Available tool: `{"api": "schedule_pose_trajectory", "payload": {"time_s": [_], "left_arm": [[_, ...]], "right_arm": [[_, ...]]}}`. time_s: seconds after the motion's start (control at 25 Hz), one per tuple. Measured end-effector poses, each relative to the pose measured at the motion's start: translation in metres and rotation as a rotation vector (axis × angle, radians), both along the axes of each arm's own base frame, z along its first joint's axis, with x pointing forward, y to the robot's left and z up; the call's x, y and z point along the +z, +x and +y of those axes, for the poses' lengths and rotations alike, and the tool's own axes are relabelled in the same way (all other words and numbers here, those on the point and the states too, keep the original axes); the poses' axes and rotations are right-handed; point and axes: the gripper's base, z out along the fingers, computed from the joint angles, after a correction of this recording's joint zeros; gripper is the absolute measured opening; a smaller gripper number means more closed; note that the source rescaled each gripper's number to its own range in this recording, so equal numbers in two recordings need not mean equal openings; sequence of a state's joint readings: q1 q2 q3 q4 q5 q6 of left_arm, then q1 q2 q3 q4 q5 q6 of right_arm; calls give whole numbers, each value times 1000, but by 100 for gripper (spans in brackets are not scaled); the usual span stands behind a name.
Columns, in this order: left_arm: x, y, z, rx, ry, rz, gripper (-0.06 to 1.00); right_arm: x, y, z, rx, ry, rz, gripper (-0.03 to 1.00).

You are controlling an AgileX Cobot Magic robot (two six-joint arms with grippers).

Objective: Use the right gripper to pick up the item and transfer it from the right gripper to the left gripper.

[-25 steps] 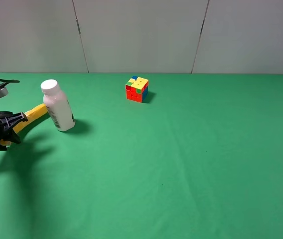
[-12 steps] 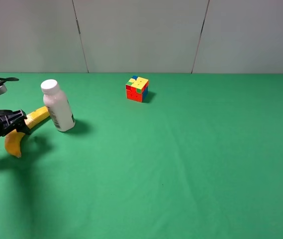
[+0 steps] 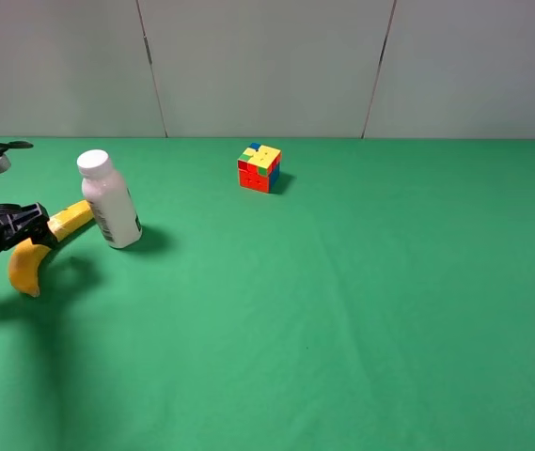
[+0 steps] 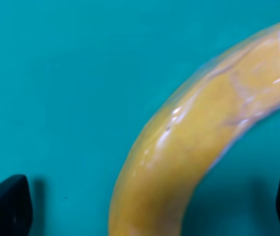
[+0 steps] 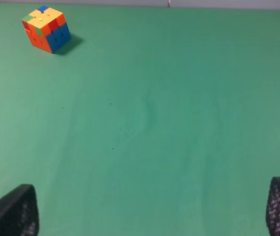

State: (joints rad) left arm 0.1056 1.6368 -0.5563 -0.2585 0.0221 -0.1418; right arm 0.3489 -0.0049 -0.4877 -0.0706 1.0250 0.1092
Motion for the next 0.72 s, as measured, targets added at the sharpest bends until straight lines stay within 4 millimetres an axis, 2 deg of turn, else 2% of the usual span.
{"api": "schedule_pose_trajectory", "payload": {"time_s": [0.32,0.72], "left_arm": [[46,-10,-3,-55,22,-134,99],[105,-47,-8,-171,96,-255,98]], "right_arm": [[0,0,0,0,0,0,99],[0,0,0,0,0,0,99]]}}
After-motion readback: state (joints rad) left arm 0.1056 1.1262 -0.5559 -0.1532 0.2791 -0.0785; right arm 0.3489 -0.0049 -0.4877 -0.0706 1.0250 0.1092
